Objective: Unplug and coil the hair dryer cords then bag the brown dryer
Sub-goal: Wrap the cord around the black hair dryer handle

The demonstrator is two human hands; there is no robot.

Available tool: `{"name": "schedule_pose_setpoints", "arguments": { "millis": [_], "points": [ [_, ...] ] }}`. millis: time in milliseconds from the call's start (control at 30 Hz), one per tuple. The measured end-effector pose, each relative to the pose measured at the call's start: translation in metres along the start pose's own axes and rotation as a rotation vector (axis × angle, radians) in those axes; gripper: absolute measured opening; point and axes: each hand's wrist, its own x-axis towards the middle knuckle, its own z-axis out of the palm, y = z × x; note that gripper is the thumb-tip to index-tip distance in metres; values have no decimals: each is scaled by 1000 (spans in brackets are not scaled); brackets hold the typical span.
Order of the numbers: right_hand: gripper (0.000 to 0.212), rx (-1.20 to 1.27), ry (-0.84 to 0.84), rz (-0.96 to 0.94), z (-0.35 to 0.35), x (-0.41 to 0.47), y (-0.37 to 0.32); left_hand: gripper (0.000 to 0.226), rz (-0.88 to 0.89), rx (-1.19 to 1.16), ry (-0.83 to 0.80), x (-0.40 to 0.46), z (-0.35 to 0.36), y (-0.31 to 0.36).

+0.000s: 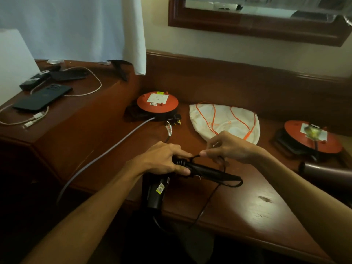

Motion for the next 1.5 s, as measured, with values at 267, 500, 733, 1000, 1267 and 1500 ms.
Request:
{"name": "schedule_pose_setpoints", "arguments": {
  "millis": [267, 500, 733, 1000, 1267, 1500],
  "points": [
    [17, 72, -42, 96, -18, -22, 4, 59, -53, 101, 67, 1, 6, 12],
    [23, -312, -185, -90, 6, -47, -49, 45, -9, -43, 121, 3, 4, 5],
    [21, -399, -266, 28, 7, -60, -50, 33, 22, 106, 66, 7, 12, 14],
    [48, -409, 384, 80, -11, -49, -6, 47, -28, 26, 280, -4, 14, 5],
    [23, -412, 492, -85, 11, -74, -38, 44, -45, 34, 360, -9, 6, 7],
    [24, -150, 269, -169, 70, -68, -6, 38, -110, -48, 448, -14, 22, -1]
  ]
}}
